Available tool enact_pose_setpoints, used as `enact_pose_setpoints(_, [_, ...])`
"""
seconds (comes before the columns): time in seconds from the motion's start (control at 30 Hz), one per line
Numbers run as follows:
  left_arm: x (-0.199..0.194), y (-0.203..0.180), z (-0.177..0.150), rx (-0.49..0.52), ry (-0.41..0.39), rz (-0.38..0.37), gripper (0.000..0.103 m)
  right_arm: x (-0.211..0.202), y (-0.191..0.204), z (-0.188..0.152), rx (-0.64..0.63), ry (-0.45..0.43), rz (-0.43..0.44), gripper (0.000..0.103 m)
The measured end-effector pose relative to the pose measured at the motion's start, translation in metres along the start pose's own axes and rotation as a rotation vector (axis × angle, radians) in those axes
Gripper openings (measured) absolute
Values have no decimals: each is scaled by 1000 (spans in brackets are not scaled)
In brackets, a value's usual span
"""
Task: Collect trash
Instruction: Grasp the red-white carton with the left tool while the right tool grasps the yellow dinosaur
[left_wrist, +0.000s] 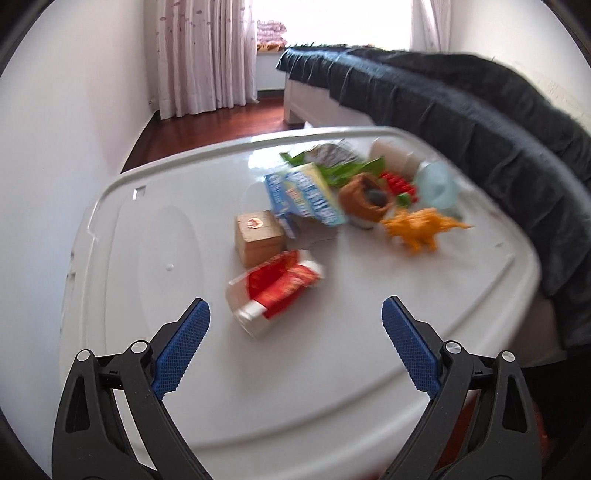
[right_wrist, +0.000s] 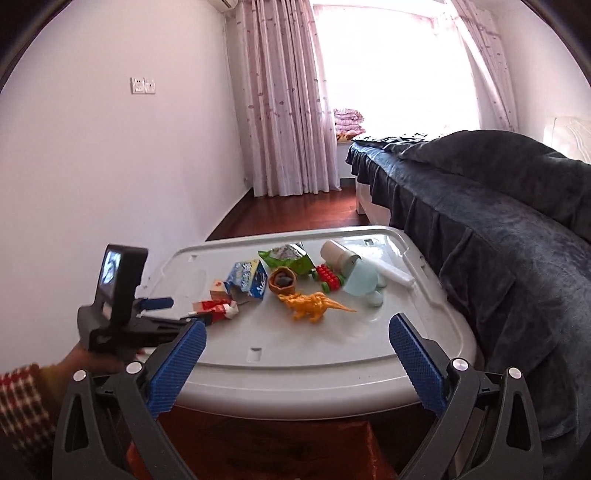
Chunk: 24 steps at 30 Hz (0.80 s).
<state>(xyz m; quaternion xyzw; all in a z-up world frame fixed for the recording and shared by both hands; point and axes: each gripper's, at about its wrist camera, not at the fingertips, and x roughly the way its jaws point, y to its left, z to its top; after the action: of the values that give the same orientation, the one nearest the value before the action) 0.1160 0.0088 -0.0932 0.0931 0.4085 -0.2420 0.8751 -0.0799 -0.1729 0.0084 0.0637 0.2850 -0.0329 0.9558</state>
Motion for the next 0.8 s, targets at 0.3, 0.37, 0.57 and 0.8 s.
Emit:
enact_pose_setpoints(0.3, [40,12,8,101,16,29,92,22,-10,-14,14,79,-8,98])
enact_pose_setpoints(0.37, [46,13,9,97,32,29,85,24,-12,-14,15,78,-12,98])
enact_pose_setpoints(0.57, [47,13,6,37,62,22,18,24,-17,-14,30,65,-19,98])
enact_pose_setpoints(0.8, [21,4,-1,-70,70,43,15,33,-22,-12,29,79,-34,98])
